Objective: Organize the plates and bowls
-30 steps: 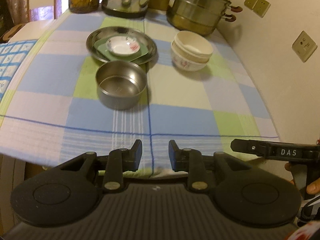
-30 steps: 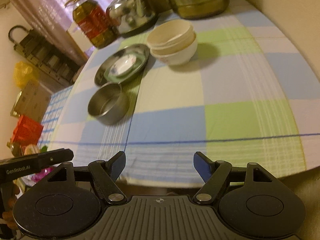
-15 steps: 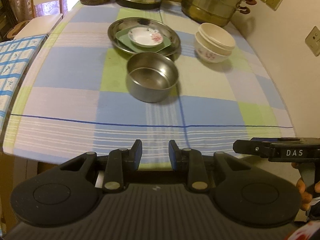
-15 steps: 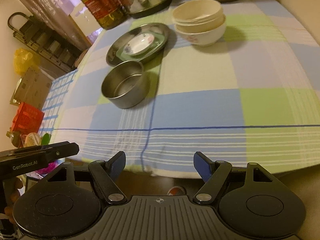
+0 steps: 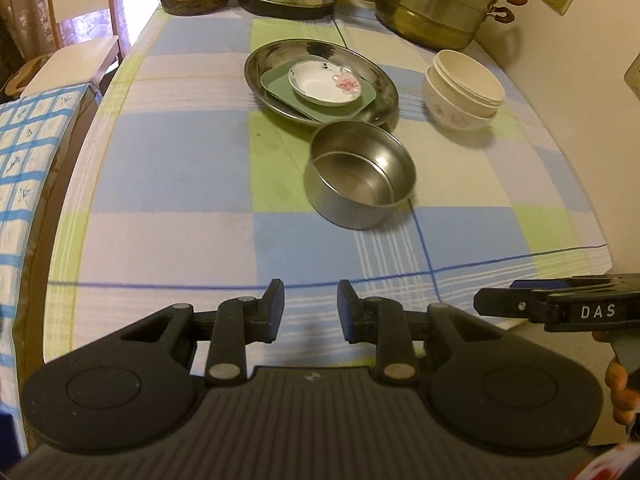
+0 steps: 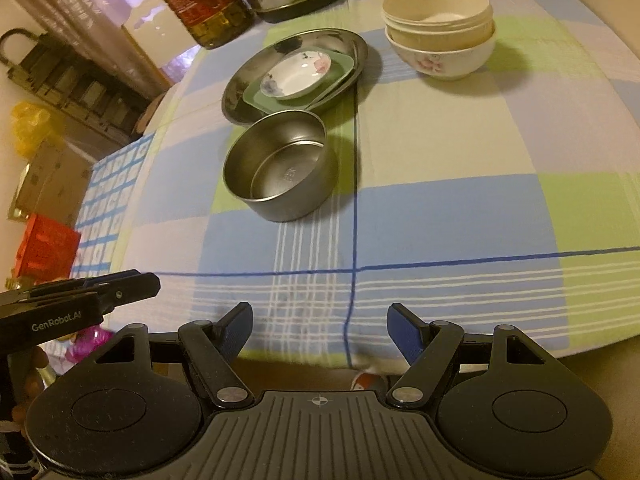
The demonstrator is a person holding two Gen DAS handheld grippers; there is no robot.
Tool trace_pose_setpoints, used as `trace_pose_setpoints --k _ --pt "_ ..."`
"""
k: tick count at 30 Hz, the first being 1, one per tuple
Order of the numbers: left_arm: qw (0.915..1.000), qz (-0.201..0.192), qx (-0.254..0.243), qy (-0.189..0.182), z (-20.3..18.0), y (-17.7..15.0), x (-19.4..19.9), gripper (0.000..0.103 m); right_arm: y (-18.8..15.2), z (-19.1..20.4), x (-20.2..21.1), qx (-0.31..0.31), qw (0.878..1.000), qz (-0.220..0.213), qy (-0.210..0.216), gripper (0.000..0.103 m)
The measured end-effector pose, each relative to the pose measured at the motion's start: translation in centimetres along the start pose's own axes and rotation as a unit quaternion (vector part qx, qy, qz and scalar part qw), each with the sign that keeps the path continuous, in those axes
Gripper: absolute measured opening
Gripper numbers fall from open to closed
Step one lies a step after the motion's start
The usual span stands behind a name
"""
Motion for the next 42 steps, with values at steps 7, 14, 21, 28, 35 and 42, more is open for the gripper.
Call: trace_pose_setpoints --k 7,14,21,28,35,42 --pt "0.9995 0.001 -0.028 -0.012 2.0 2.3 -1.0 0.025 1.5 1.2 -1.4 -0.036 0.999 -0.012 -0.025 0.074" --pt "0.9978 0.001 -0.057 -0.035 2.6 4.9 -2.8 0.025 3.7 1.5 -2.6 -0.073 0.996 -0.032 -0.048 0.074" --pt "0.9953 0.006 -0.072 -0.065 2.0 7.6 -5.2 0.025 6.4 1.6 -3.9 -0.101 0.991 -0.050 -0.065 0.068" --pt "0.9939 0.018 -0.083 -0.071 1.7 9.6 -8.2 0.025 8.4 1.6 -5.8 -0.112 0.989 -0.049 -0.083 0.056" --pt "0.9929 0.037 -0.091 -0.066 1.9 10.3 -10.6 0.025 8.9 1.5 -7.5 -0.124 0.988 -0.034 -0.087 0.046" --pt "0.9917 0.048 -0.103 -0.060 2.0 10.6 -11.9 0.025 9.4 1.3 -8.4 -0.126 0.987 -0.030 -0.095 0.033"
Point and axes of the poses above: each gripper's, at about its wrist camera, not at the fingertips, and x roughly against the way its jaws point, z to its left, y to its top, the point moved 9 cm from there along -x, roughly the way its jaws point, and after that the axes turned 10 degrees about -y, right-handed, at the moved point
